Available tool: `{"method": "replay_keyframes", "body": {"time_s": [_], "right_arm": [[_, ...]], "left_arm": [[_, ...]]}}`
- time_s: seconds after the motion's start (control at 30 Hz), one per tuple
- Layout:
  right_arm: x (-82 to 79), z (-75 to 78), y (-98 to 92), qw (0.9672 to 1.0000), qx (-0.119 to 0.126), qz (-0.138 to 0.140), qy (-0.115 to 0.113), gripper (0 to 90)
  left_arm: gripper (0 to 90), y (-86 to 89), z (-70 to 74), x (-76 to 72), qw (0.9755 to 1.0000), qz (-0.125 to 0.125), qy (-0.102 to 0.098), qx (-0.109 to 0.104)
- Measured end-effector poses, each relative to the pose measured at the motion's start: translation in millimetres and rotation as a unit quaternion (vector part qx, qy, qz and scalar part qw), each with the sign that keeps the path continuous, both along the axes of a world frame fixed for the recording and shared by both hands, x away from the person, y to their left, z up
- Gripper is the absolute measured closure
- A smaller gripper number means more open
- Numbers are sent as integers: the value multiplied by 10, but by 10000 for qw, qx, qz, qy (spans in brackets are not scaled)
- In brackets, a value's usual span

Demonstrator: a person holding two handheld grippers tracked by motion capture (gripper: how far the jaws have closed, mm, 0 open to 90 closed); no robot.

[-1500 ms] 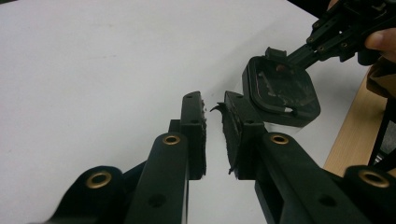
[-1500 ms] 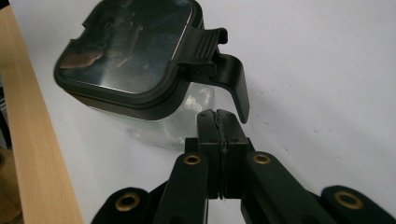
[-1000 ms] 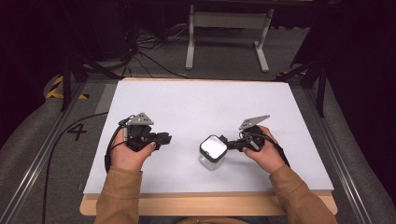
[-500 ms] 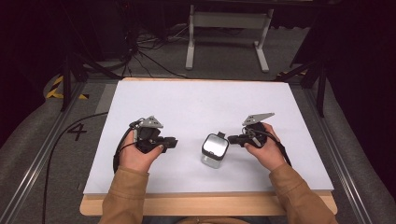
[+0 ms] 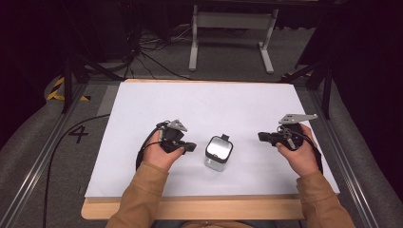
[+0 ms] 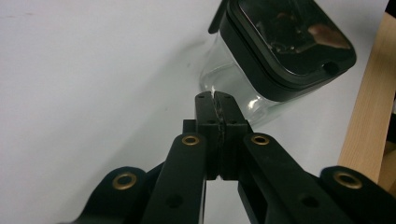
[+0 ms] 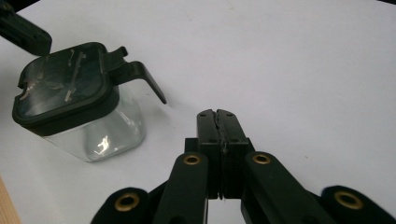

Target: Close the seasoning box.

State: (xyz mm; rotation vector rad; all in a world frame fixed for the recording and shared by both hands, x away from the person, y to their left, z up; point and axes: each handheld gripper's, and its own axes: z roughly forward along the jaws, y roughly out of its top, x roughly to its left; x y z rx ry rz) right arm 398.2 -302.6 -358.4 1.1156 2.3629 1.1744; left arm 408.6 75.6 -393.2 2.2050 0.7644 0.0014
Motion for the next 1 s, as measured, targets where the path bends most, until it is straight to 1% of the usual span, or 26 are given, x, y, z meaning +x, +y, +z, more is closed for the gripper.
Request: {"method": "replay_keyframes", "body": {"time_s": [0.07, 0.13, 0.17, 0.3, 0.33, 0.47, 0.5, 0.53, 0.57, 0.63, 0.7, 0.73, 0.77, 0.83, 0.87, 0.9, 0.93, 1.0], "right_arm": [[-33, 25, -80, 9999, 67, -118, -10, 900], [-57, 49, -124, 9998, 128, -167, -42, 900], [-72, 63, -142, 9997, 156, -192, -61, 900], [-88, 70, -147, 9997, 169, -186, -75, 900], [-87, 68, -143, 9997, 167, -174, -73, 900], [-79, 63, -128, 9997, 181, -143, -61, 900], [-77, 64, -126, 9997, 174, -133, -70, 900], [-77, 67, -123, 9997, 182, -128, -74, 900], [-78, 70, -118, 9997, 200, -131, -66, 900], [-76, 74, -112, 9997, 204, -123, -85, 900], [-78, 77, -101, 9997, 212, -125, -72, 900], [-76, 77, -99, 9997, 205, -114, -80, 900], [-75, 78, -96, 9997, 200, -113, -79, 900], [-71, 79, -91, 9997, 204, -107, -83, 900], [-69, 77, -86, 9997, 202, -97, -85, 900], [-68, 74, -78, 9997, 206, -85, -64, 900], [-63, 69, -71, 9998, 174, -69, -71, 900], [-62, 65, -57, 9998, 181, -49, -58, 900]], "left_arm": [[896, -90, -57, 23, 9998, -137, 39, 112], [896, -157, -100, 29, 9995, -218, 40, 214], [896, -183, -114, 25, 9996, -215, 75, 185], [897, -256, -135, 21, 9991, -310, 103, 270], [897, -265, -137, 16, 9989, -302, 67, 358], [897, -261, -141, 13, 9988, -334, 105, 349], [897, -263, -144, 8, 9987, -337, 104, 361], [898, -266, -142, 0, 9985, -341, 149, 413], [898, -272, -147, -2, 9984, -362, 133, 422], [898, -285, -150, -16, 9980, -413, 215, 432], [897, -308, -148, -27, 9968, -528, 311, 512], [897, -322, -145, -37, 9964, -571, 317, 543], [897, -336, -138, -50, 9959, -606, 366, 565], [897, -370, -137, -69, 9952, -683, 360, 595], [897, -386, -134, -84, 9949, -704, 388, 606], [897, -404, -137, -90, 9947, -747, 363, 602], [897, -421, -133, -100, 9942, -787, 377, 633], [897, -438, -133, -111, 9939, -809, 370, 654]]}}
